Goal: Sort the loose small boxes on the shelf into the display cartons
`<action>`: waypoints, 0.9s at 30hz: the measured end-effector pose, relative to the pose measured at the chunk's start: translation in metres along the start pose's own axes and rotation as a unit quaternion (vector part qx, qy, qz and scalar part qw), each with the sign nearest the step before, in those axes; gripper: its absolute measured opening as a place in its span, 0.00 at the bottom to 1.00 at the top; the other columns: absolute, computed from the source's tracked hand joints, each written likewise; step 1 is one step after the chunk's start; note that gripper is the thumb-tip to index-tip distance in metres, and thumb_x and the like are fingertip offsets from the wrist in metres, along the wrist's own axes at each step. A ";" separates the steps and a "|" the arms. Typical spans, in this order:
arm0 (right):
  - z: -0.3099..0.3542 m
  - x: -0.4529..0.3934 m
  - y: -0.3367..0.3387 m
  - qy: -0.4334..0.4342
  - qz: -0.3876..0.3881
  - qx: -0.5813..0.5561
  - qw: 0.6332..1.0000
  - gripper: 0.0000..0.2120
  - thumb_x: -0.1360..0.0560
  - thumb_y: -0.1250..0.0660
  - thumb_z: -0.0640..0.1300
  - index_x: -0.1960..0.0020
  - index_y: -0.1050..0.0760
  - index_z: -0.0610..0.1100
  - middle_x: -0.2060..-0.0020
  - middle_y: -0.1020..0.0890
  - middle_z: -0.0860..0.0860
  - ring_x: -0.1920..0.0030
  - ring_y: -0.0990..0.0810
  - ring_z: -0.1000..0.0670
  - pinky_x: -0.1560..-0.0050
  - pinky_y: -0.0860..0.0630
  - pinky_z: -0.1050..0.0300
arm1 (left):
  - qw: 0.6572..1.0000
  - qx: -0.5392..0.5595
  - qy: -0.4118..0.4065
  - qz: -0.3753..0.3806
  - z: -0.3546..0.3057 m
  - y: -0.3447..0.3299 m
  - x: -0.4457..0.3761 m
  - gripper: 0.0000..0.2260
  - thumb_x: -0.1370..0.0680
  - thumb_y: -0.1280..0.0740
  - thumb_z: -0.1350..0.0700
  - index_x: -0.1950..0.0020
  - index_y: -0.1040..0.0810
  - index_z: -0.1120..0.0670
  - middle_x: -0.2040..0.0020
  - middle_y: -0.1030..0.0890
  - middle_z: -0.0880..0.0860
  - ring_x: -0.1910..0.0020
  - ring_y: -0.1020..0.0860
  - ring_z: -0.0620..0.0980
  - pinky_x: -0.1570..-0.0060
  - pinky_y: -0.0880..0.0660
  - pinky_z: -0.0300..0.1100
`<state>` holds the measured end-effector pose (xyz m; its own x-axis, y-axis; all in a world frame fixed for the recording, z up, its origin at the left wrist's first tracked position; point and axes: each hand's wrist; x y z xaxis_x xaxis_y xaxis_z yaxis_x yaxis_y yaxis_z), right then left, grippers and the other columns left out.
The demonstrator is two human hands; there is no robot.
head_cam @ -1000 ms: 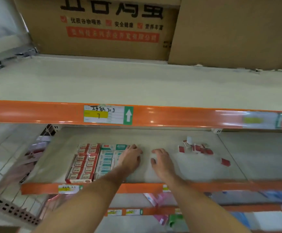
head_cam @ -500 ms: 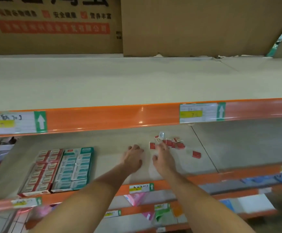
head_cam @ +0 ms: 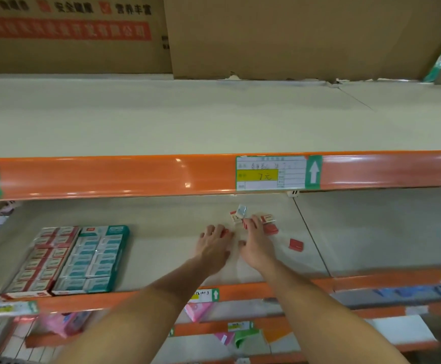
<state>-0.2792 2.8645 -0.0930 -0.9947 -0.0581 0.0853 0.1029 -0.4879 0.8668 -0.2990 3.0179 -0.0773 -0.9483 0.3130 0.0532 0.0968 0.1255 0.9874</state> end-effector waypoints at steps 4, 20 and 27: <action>0.004 0.001 -0.007 -0.001 -0.075 0.019 0.997 0.22 0.26 0.30 0.43 0.35 0.33 0.49 0.34 0.33 0.48 0.44 0.21 0.45 0.51 0.22 0.52 | 0.999 0.037 0.019 -0.020 0.006 -0.006 0.007 0.14 0.22 0.37 0.49 0.37 0.26 0.47 0.36 0.32 0.52 0.39 0.31 0.55 0.42 0.29 0.48; 0.025 0.023 -0.020 0.003 -0.044 -0.101 0.994 0.17 0.24 0.32 0.52 0.38 0.28 0.50 0.47 0.20 0.52 0.48 0.21 0.49 0.49 0.24 0.53 | 0.955 0.258 0.116 -0.090 0.037 0.002 0.027 0.10 0.20 0.38 0.57 0.39 0.22 0.53 0.45 0.20 0.53 0.46 0.22 0.54 0.47 0.25 0.47; 0.024 0.034 -0.018 0.007 -0.002 -0.074 0.997 0.33 0.29 0.26 0.57 0.28 0.33 0.49 0.44 0.19 0.54 0.46 0.21 0.52 0.46 0.24 0.56 | 0.960 0.234 0.133 -0.078 0.052 -0.001 0.037 0.11 0.20 0.38 0.58 0.39 0.22 0.53 0.44 0.20 0.53 0.45 0.23 0.55 0.48 0.28 0.43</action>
<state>-0.3156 2.8925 -0.0942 -0.9950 -0.0671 0.0743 0.0998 -0.6110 0.7853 -0.3186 3.0781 -0.0838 -0.9999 0.0131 0.0073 0.0135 0.5807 0.8140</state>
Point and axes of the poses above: each hand's wrist, its own x-axis away from the middle knuckle, its own y-axis out of the back of the hand, z = x × y
